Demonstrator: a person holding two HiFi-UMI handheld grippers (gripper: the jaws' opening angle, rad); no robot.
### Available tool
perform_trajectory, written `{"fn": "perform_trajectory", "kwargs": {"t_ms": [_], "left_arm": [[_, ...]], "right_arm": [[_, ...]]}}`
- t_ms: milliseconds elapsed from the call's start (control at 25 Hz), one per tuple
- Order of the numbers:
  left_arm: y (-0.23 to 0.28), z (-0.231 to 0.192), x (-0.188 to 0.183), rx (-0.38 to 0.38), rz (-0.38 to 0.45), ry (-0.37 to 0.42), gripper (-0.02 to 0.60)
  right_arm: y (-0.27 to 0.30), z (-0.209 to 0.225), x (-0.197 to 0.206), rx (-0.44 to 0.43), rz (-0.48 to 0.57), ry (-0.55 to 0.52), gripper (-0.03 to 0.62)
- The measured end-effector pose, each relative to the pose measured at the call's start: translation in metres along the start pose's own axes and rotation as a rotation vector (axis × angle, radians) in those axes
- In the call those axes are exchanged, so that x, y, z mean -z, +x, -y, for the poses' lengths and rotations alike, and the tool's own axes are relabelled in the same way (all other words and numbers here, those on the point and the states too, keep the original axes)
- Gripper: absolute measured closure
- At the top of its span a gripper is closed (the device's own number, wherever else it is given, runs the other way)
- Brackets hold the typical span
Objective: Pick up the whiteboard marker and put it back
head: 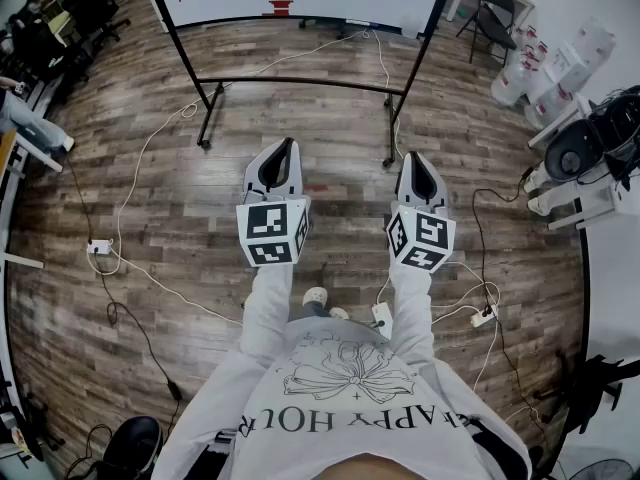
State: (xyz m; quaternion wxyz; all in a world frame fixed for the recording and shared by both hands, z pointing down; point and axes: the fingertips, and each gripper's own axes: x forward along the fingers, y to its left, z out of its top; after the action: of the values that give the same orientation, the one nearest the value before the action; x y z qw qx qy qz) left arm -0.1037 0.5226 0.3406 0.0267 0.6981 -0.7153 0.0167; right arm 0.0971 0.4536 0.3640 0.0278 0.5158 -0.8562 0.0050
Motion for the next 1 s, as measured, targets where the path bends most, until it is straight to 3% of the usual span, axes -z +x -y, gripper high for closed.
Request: {"fn": "perform_trajectory", "kwargs": {"t_ms": [1000], "left_arm": [[0.044,-0.031,0.025,0.039,-0.038,-0.015,0.575]], "right_arm": [[0.044,-0.020,0.027,0.012,-0.028,0.022,0.588]]}}
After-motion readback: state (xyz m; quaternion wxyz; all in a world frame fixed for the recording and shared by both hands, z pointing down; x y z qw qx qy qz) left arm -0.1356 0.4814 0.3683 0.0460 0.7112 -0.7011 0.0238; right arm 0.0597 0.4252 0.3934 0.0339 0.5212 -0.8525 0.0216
